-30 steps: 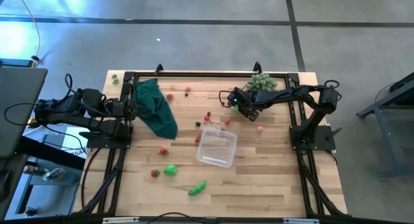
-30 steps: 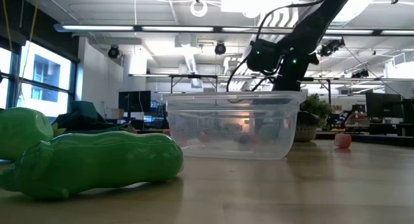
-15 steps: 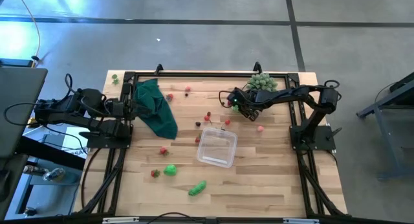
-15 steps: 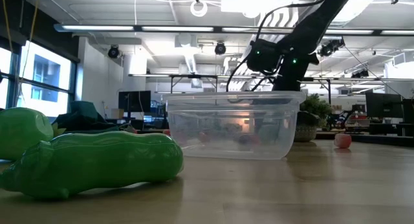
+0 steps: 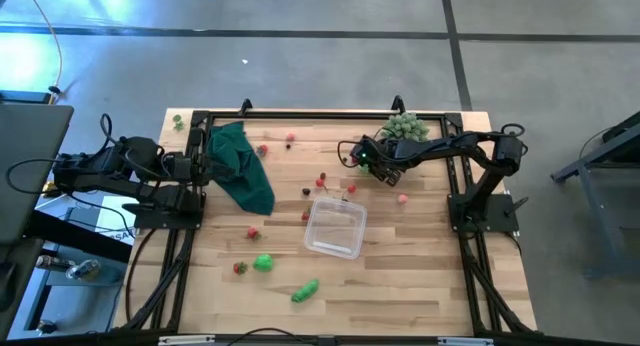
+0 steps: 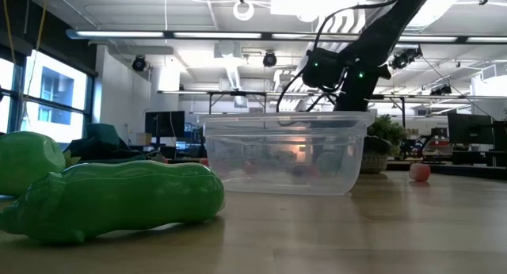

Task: Pick and placing Produce into tupperware
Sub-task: Put the green cabbage into the container

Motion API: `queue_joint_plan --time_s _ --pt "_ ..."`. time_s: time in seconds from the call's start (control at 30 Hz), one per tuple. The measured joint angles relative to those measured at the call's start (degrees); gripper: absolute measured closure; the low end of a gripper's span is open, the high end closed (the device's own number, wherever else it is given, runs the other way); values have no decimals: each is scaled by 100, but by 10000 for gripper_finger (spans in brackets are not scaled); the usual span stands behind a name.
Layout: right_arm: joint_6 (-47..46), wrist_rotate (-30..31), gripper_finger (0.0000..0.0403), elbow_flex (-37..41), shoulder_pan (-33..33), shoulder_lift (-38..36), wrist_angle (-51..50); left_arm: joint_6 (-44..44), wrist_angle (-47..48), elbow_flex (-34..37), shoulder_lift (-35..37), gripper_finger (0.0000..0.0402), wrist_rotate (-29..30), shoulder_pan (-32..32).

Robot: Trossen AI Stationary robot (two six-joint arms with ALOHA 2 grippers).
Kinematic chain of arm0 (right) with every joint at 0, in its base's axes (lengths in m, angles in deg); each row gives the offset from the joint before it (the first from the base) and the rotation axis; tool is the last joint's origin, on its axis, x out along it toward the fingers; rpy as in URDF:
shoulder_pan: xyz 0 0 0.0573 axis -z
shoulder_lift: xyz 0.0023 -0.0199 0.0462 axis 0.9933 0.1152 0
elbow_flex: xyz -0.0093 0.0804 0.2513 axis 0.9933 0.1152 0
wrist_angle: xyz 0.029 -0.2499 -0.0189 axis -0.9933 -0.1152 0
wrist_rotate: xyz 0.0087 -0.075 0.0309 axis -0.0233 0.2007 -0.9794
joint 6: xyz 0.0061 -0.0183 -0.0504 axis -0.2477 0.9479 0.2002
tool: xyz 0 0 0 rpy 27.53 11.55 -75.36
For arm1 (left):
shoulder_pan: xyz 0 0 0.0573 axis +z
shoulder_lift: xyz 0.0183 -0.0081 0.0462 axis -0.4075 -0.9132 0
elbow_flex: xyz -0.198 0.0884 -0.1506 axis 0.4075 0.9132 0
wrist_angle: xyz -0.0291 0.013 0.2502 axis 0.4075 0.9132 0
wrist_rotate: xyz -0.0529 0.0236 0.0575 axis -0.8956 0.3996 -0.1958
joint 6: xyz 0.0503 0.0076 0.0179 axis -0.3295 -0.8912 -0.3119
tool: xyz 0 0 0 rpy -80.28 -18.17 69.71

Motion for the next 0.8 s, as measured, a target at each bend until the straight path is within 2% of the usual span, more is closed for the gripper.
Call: queue_joint_plan --time_s 0.13,0.33,0.6,0.8 --pt "-1 0 214 0 0 0 4 0 0 0 0 401 0 -2" --pt "57 2 209 0 0 4 18 0 1 0 0 401 0 0" --pt "827 -39 207 19 -6 -53 153 0 2 0 0 401 0 -2" --pt "1422 499 206 15 -134 -444 452 0 2 0 0 401 0 0"
